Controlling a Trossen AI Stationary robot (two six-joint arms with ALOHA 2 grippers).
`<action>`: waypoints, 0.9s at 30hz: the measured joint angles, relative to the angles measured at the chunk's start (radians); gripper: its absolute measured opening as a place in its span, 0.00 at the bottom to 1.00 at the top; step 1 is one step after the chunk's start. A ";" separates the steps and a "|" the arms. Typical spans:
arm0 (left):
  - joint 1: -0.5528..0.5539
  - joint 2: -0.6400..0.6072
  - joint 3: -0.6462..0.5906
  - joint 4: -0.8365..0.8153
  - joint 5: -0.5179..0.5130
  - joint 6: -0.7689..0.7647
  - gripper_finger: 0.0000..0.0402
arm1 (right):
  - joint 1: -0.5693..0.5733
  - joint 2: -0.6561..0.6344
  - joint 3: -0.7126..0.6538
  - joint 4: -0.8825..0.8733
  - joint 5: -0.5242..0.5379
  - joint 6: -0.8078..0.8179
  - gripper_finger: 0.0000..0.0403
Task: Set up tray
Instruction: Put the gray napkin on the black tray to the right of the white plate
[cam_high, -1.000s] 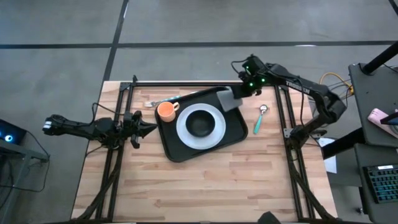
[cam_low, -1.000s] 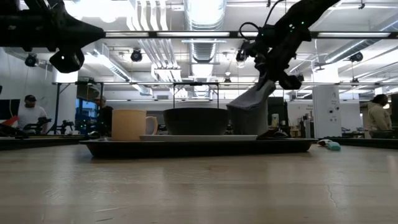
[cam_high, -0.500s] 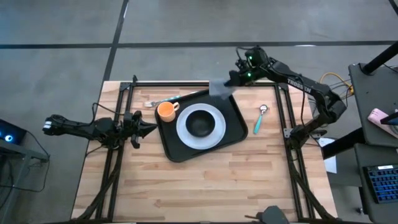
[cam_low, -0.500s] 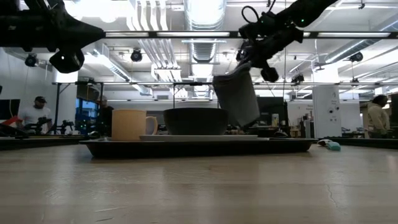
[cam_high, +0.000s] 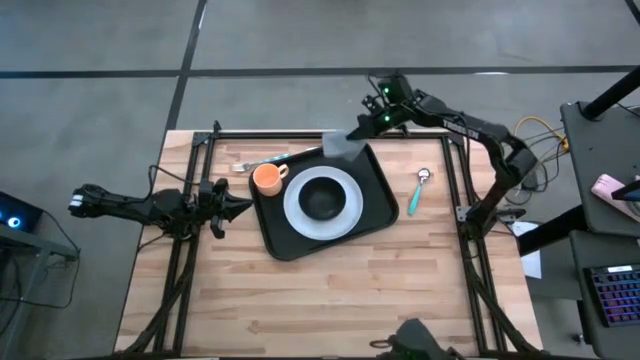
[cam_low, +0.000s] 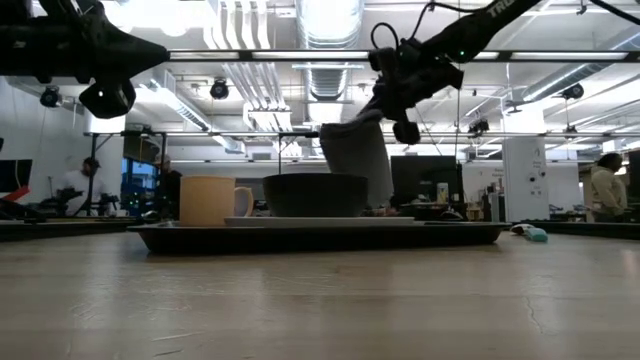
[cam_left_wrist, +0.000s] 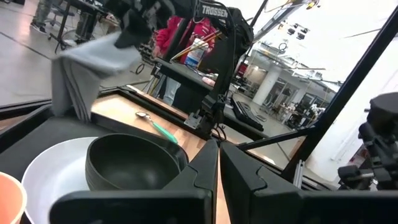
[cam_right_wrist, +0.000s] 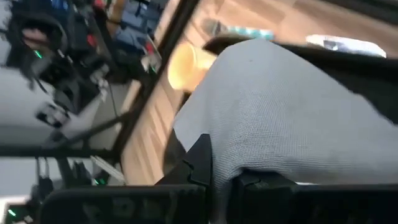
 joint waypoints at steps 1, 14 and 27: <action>0.000 0.000 0.000 0.000 0.000 0.000 0.00 | 0.003 -0.005 -0.016 -0.010 0.001 -0.025 0.02; 0.000 0.000 0.000 -0.005 -0.002 0.000 0.00 | -0.033 -0.056 -0.145 0.250 0.035 0.012 0.02; 0.000 0.000 0.000 -0.011 -0.026 -0.001 0.00 | -0.019 -0.050 -0.305 0.183 -0.103 -0.064 0.02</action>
